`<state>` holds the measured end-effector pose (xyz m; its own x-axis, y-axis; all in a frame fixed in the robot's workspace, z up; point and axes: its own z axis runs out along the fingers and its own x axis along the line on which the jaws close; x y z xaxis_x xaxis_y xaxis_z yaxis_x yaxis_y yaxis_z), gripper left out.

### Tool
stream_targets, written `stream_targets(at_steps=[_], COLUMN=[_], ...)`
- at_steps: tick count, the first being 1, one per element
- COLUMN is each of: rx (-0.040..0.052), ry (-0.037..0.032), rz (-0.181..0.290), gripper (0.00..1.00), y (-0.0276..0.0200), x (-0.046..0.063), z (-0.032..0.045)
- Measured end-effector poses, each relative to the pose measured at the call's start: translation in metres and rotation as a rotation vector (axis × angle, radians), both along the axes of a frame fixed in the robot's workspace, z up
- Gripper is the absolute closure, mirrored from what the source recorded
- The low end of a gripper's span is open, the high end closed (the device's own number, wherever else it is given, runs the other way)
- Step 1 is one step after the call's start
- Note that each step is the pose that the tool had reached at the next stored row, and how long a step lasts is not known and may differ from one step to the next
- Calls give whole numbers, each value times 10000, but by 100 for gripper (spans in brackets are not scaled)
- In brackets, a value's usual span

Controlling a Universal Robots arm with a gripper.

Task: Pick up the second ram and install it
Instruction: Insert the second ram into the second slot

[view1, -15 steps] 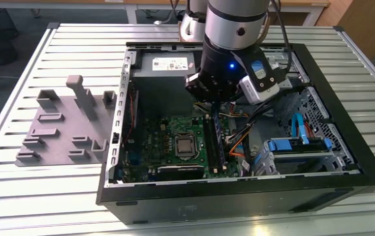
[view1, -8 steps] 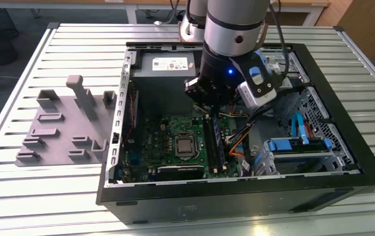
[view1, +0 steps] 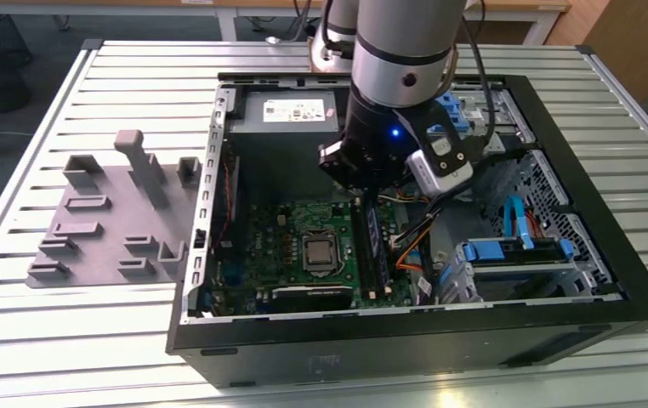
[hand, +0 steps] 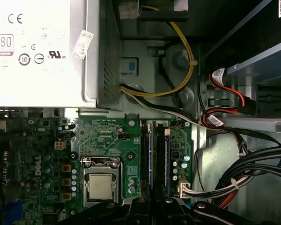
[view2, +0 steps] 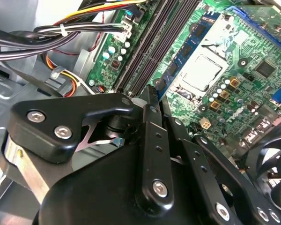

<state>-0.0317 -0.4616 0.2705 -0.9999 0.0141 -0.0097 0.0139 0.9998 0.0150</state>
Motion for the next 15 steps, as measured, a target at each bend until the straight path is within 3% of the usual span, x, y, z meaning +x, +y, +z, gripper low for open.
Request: stream_targets(at_steps=[15], rx=[-1], ry=[3], rz=[-211], gripper=[86], y=[0], x=[5], z=[-259])
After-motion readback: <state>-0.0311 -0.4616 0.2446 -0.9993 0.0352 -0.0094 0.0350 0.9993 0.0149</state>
